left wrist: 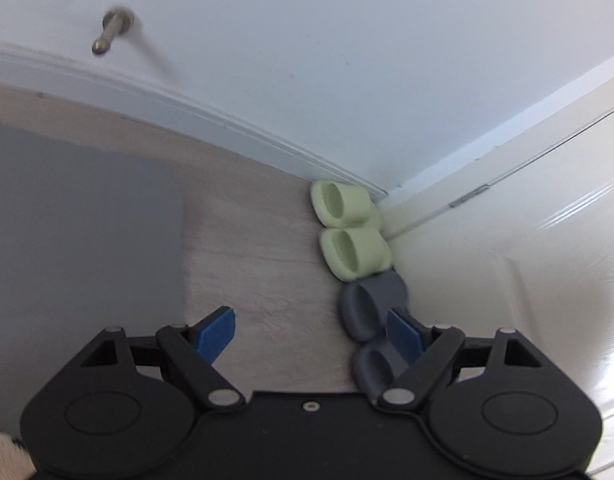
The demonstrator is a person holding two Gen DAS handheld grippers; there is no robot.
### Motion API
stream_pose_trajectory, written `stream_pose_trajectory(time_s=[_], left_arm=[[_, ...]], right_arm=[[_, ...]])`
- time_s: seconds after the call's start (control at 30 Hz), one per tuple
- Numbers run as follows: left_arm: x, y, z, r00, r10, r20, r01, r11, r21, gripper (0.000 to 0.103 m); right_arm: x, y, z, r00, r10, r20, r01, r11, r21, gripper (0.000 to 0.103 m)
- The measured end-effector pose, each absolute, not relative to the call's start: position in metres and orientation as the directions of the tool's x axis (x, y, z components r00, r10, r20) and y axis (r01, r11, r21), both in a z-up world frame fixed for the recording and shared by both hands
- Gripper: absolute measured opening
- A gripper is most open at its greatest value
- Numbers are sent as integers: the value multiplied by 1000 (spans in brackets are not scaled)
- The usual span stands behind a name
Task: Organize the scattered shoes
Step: 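Carry the black Pumas with the right tool toward the grey slides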
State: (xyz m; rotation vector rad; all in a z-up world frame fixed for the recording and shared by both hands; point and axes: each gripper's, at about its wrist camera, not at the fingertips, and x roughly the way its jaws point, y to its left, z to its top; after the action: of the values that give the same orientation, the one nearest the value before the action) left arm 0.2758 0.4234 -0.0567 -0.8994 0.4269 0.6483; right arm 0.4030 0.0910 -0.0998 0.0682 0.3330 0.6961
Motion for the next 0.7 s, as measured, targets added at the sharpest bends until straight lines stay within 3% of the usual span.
stream_pose_trajectory(time_s=[0.17, 0.43, 0.7], left_arm=[[304, 436, -76, 634, 489, -599, -753, 565, -336, 82], [314, 468, -129, 583, 516, -628, -778, 576, -251, 82], [316, 495, -153, 533, 503, -680, -818, 511, -264, 82]], right_arm=[[459, 175, -110, 623, 684, -380, -684, 712, 160, 26], [548, 311, -154, 477, 687, -548, -695, 676, 244, 26], [587, 387, -194, 457, 540, -707, -655, 742, 143, 26]])
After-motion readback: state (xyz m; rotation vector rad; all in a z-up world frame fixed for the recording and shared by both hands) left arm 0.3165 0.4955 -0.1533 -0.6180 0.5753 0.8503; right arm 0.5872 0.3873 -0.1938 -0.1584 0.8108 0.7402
